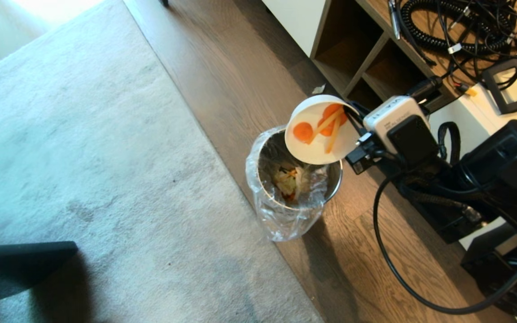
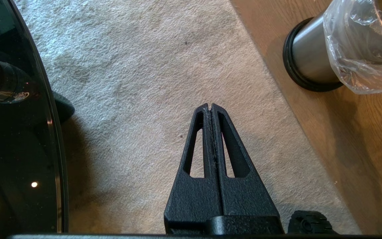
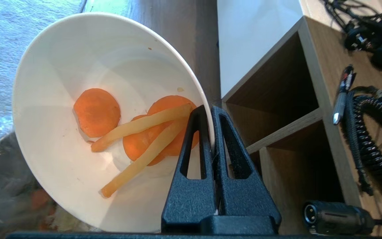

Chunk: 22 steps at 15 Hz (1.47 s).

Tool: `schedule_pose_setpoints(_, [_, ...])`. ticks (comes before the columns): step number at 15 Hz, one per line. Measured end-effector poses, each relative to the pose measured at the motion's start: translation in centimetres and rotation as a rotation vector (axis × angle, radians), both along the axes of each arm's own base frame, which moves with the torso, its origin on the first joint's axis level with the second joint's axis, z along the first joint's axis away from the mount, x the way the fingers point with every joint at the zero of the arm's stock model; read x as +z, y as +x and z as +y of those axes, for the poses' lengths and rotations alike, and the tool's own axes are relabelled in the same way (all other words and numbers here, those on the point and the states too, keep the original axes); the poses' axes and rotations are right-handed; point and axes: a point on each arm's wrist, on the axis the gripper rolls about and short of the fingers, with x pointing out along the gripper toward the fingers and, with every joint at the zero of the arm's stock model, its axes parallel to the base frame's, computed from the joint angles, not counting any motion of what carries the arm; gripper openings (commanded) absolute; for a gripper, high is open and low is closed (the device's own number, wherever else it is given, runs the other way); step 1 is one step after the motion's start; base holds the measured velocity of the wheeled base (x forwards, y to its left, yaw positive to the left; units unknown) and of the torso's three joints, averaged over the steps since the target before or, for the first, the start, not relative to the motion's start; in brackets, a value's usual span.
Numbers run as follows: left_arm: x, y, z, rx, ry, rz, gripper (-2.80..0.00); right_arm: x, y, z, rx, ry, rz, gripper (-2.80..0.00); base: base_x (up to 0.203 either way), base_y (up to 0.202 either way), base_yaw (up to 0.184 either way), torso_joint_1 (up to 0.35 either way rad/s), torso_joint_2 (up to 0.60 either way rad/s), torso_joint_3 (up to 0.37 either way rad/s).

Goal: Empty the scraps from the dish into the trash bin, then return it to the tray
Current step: Pour the leftover food from the bowl into the trash can

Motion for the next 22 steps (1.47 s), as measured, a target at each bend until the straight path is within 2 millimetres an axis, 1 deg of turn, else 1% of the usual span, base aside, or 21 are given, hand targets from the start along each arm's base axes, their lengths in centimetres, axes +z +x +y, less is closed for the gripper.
schedule_pose_setpoints(3, [0.0,0.0,0.0,0.000,0.000,0.000,-2.80,0.0,0.1,0.1,-0.030,-0.037,-0.052,-2.80,0.000,0.000,0.000,0.000,0.00,0.000])
schedule_pose_setpoints(6, [0.0,0.0,0.0,0.000,0.000,0.000,-2.80,0.0,0.2,0.2,-0.049,-0.075,-0.069,-2.80,0.000,0.000,0.000,0.000,0.00,0.000])
schedule_pose_setpoints(10, [0.0,0.0,0.0,0.000,0.000,0.000,-2.80,1.3,0.5,0.5,-0.046,-0.100,-0.147,-2.80,0.000,0.000,0.000,0.000,0.00,0.000])
schedule_pose_setpoints(18, [0.0,0.0,0.0,0.000,0.000,0.000,-2.80,2.5,-0.2,0.0,-0.060,-0.117,-0.206,-2.80,0.000,0.000,0.000,0.000,0.00,0.000])
schedule_pose_setpoints(22, [0.0,0.0,0.0,0.000,0.000,0.000,-2.80,3.8,-0.8,-0.1,0.035,-0.189,-0.335,-2.80,0.000,0.000,0.000,0.000,0.00,0.000])
